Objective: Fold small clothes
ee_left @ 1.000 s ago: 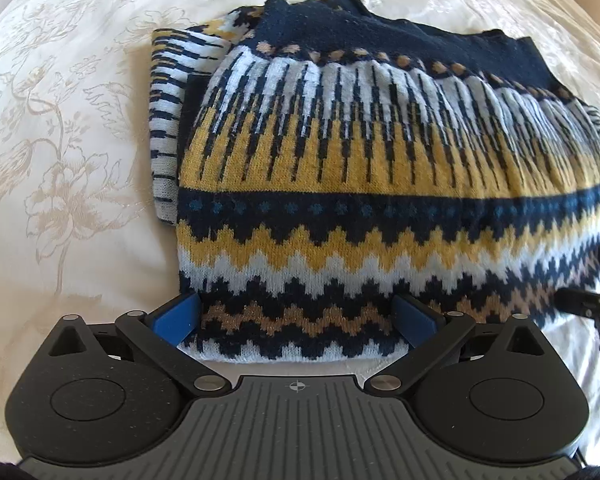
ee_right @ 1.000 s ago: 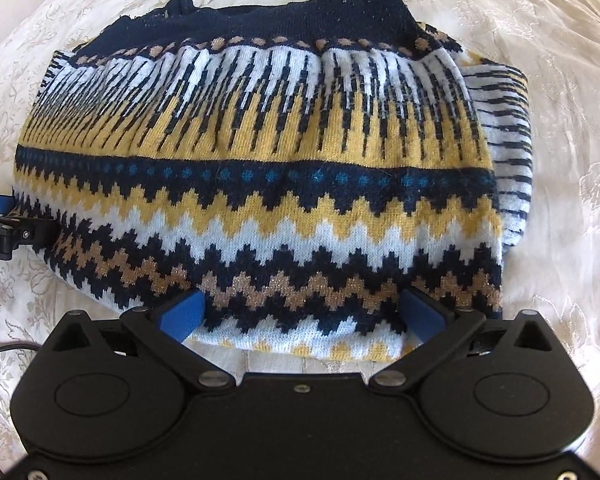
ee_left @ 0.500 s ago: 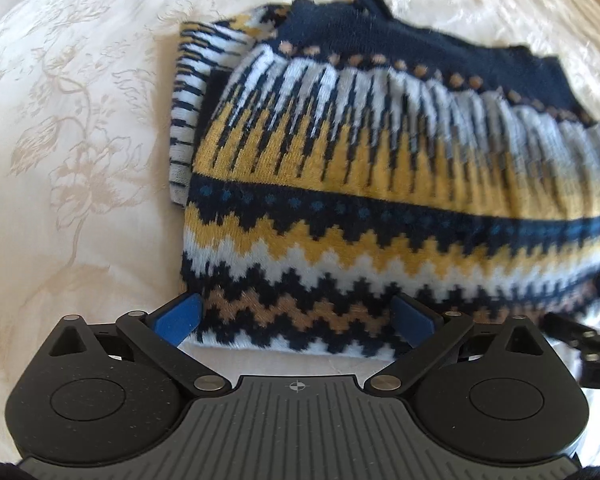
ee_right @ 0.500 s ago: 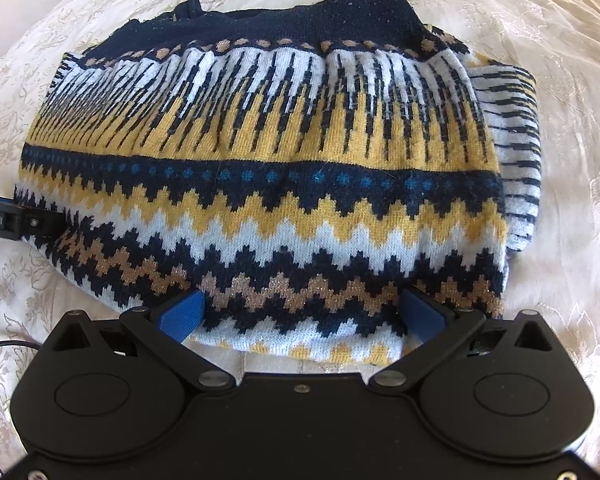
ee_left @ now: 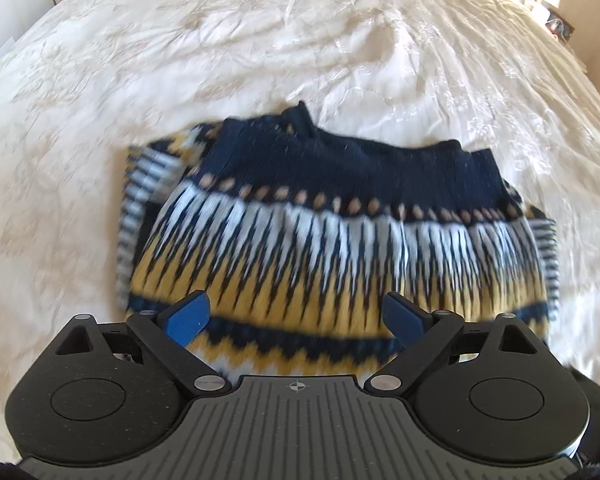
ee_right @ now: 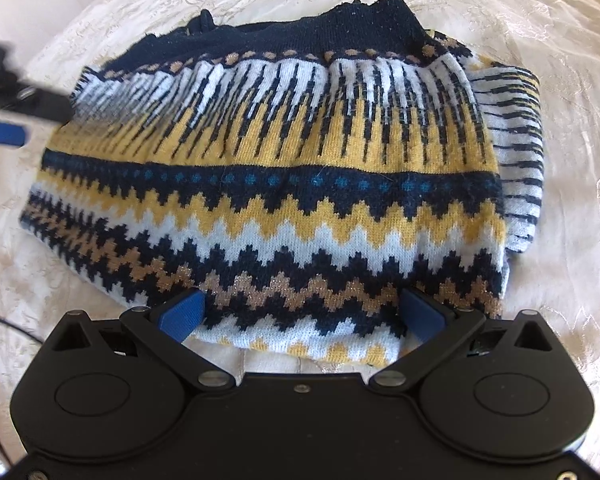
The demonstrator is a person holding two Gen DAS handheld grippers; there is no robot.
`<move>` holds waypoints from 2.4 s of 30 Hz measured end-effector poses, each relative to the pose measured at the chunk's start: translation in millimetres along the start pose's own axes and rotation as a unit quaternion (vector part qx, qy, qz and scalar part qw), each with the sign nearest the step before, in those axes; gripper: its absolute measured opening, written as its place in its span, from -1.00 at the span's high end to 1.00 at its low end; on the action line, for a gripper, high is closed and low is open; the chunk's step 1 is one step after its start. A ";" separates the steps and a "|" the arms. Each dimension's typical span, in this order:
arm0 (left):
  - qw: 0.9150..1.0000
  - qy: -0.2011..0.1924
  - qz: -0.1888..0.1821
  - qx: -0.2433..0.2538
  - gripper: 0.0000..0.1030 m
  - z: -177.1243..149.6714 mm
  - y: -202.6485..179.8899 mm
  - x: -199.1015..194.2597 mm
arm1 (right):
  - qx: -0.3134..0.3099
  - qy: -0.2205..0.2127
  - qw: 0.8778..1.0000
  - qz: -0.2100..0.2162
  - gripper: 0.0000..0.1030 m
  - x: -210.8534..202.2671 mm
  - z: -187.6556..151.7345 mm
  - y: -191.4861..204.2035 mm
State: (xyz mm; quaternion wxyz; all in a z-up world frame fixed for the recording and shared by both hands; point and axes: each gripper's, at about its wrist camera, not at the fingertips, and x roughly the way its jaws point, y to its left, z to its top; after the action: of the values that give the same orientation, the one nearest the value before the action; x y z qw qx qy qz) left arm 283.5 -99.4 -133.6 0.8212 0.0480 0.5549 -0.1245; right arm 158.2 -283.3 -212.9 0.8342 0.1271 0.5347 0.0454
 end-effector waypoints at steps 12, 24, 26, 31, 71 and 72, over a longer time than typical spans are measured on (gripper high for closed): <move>0.997 0.061 0.043 0.020 -0.84 7.9 -8.6 75.8 | 0.152 -0.106 0.980 0.066 -0.99 -63.1 9.5 -102.6; 0.996 0.074 0.051 0.022 -1.00 9.1 -7.2 94.2 | 0.224 -0.042 0.953 0.201 -1.00 -1.5 28.8 -157.1; 0.996 0.073 0.052 0.021 -1.00 10.1 -7.3 97.1 | 0.224 -0.040 0.950 0.213 -1.00 6.2 32.6 -154.0; 0.996 0.074 0.051 0.014 -1.00 12.8 -12.9 94.1 | 0.229 -0.044 0.945 0.228 -1.00 19.8 41.0 -148.4; 0.996 0.020 -0.002 -0.091 -0.95 -29.1 95.7 -21.1 | 0.168 -0.020 0.981 0.097 0.42 -53.9 92.1 -60.2; 0.996 0.021 -0.003 -0.090 -0.95 -33.9 101.5 -24.2 | 0.162 -0.021 0.982 0.095 0.42 -56.9 96.2 -49.3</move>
State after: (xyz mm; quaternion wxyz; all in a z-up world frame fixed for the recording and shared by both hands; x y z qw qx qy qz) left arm 270.7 9.5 -130.2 0.8099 -0.0254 0.5811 -0.0756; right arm 218.1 -358.6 -137.5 0.8055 0.3111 0.5032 0.0344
